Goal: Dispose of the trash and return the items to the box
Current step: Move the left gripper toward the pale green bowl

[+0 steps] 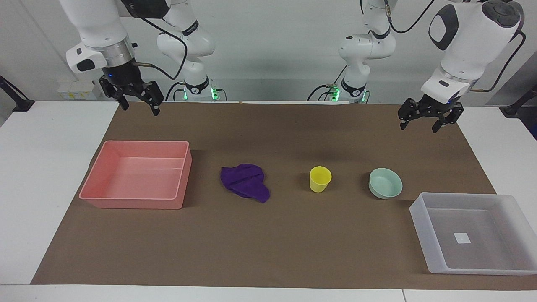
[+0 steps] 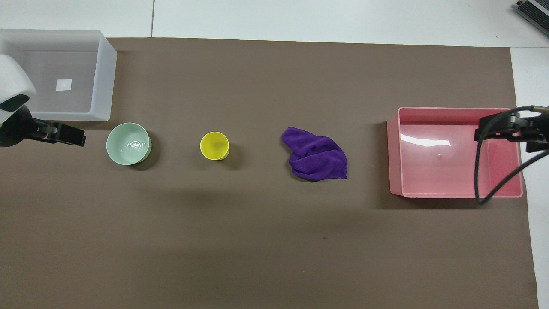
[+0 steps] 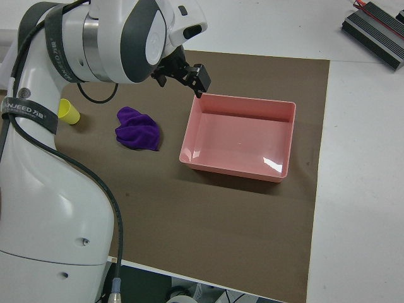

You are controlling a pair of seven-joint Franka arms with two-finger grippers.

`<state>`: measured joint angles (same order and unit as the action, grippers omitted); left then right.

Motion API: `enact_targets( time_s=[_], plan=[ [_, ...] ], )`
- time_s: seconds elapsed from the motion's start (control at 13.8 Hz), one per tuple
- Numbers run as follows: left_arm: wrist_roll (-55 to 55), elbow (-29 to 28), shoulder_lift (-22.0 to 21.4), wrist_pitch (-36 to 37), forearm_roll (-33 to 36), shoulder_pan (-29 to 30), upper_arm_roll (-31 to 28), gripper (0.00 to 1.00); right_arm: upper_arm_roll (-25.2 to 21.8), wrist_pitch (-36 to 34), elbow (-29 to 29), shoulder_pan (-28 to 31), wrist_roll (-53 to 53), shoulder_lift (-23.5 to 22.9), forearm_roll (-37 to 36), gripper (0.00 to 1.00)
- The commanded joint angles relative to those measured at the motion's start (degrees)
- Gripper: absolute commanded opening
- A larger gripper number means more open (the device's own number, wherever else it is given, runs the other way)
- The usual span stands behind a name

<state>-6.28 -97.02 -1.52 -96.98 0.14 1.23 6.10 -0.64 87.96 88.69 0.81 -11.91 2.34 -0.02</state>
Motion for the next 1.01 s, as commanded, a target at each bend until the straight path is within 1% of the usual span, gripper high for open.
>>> enact_targets(
  time_s=[0.0, 0.29, 0.43, 0.65, 0.72, 0.87, 0.94],
  plan=[
    [0.7, -2.2, -1.9, -0.4, 1.1, -0.1, 0.1, 1.00, -1.3, -2.4, -1.6, 0.7, 6.1, -0.1, 0.9, 1.00],
    [0.8, -2.3, -1.9, -0.9, 1.1, -0.1, 0.1, 1.00, -1.7, -2.4, 0.4, -0.2, 7.9, 0.5, 0.9, 1.00],
    [1.2, -2.6, -1.9, -2.8, 1.1, 0.3, 0.1, 1.00, -1.7, -2.4, 0.4, 0.2, 9.8, 0.6, 0.3, 1.00],
    [1.2, -2.6, -0.9, -3.9, 1.1, 1.0, 0.1, 1.00, -1.8, -2.3, 0.6, 0.1, 9.7, 0.6, 0.2, 1.00],
    [1.2, -3.3, -0.2, -5.0, 1.1, 1.0, 0.1, 1.00, -1.8, -2.1, 0.7, -0.2, 9.6, 0.6, -0.2, 1.00],
    [1.1, -5.7, 0.5, -9.3, 1.1, 1.6, 0.0, 1.00, -1.6, -0.7, 1.6, -0.4, 9.5, 1.0, -1.6, 1.00],
    [1.1, -6.2, 2.3, -11.4, 1.1, 2.2, 0.0, 1.00, -1.5, -0.5, 1.7, -0.3, 9.5, 1.0, -1.6, 1.00]
  ],
)
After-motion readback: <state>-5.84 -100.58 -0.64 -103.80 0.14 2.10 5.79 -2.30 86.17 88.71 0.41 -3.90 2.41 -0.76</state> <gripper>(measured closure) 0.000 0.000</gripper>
